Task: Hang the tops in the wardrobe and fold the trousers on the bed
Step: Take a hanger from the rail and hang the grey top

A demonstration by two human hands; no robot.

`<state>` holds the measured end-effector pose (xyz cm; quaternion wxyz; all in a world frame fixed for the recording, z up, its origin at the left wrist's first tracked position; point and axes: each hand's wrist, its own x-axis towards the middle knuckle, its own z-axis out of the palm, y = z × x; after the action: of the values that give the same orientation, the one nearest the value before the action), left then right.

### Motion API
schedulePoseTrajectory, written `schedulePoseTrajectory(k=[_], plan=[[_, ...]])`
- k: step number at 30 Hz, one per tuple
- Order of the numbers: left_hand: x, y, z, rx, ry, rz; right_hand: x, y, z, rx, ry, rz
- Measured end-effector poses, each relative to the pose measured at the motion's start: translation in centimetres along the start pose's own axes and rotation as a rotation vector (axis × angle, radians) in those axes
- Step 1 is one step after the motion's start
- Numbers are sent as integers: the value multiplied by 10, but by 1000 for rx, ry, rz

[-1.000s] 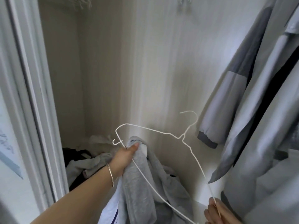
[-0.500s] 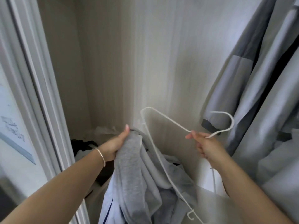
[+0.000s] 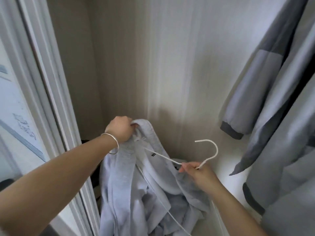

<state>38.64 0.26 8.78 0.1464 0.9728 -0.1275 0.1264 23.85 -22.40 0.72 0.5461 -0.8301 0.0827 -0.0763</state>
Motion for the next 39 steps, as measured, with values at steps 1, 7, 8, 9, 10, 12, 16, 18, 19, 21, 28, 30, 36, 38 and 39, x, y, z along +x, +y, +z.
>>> schedulePoseTrajectory(k=[1, 7, 8, 9, 10, 12, 16, 18, 19, 21, 28, 30, 36, 38, 39], plan=[[-4, 1, -2, -90, 8, -9, 2, 0, 4, 47, 18, -1], [-30, 15, -18, -596, -78, -19, 21, 0, 27, 118, 97, 40], [-35, 17, -23, -741, -83, -41, 24, 2, 31, 73, 121, 35], [-41, 18, -31, -867, -100, -64, 29, 6, 34, 33, 152, 28], [-47, 18, -38, -951, -134, -78, 31, 8, 36, 20, 185, 22], [-58, 19, -49, -1026, -249, -77, 34, 6, 38, 56, 264, -7], [-70, 17, -46, -1171, -548, -162, 32, -7, 39, 209, 327, -9], [-76, 10, -35, -1154, -655, -256, 29, -3, 36, 228, 308, -11], [-78, 3, -27, -969, -649, -226, 28, 1, 34, 224, 291, -22], [-73, -10, -8, -192, -533, -20, 24, 7, 27, 215, 250, -34], [-71, 47, 36, 55, 132, 805, 11, 4, 16, 254, 210, -83], [-66, 63, 54, 218, 138, 916, 6, 1, 13, 201, 181, -118], [-32, 61, 56, 202, 199, 1010, -13, -4, -5, 241, -40, -134], [-32, 56, 51, 150, 167, 987, -12, -1, -15, 436, -280, -60], [-33, 53, 51, 88, 158, 967, -9, 5, -23, 549, -391, -27]])
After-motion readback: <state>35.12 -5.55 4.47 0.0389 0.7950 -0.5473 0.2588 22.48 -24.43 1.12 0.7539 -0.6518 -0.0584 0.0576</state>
